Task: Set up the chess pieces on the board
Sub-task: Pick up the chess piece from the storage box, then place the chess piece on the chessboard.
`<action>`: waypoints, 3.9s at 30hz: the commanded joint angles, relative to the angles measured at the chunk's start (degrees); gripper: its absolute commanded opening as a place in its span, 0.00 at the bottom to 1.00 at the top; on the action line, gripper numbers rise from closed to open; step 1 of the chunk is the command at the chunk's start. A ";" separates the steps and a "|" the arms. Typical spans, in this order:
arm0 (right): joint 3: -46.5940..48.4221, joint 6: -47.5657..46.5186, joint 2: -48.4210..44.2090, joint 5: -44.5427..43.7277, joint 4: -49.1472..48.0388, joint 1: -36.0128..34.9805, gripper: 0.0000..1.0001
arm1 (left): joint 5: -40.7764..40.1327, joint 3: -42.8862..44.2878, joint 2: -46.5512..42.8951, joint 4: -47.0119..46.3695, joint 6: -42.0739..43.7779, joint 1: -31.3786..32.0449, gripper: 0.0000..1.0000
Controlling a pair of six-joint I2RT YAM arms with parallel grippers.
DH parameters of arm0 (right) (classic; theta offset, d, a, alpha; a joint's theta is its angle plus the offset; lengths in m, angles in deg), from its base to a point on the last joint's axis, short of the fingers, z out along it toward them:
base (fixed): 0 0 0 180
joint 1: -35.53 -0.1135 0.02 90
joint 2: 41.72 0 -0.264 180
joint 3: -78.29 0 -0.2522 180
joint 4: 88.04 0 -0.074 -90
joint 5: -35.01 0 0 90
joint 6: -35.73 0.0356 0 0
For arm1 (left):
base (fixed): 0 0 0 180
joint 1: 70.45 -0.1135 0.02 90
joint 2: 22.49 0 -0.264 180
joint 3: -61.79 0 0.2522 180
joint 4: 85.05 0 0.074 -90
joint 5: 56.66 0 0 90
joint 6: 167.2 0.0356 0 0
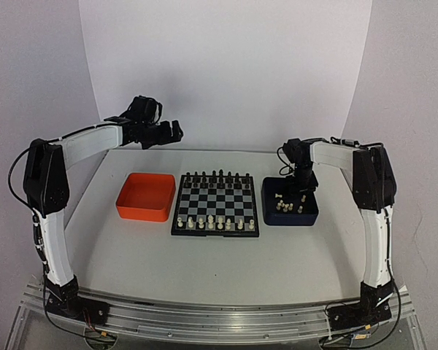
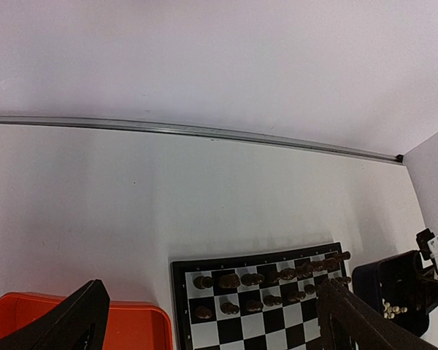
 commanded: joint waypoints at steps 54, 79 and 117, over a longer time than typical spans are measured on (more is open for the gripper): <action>-1.06 3.35 -17.38 12.93 2.60 -8.85 0.00 | 4.21 -2.42 -3.99 -2.76 -0.66 -0.66 1.00; 6.78 8.56 -2.01 21.25 7.59 -19.87 0.00 | 1.94 -8.77 -8.49 -2.02 1.95 -0.66 1.00; 9.67 7.15 4.70 19.64 9.07 -20.48 0.03 | 2.08 -11.14 -9.57 -2.91 1.17 -0.66 1.00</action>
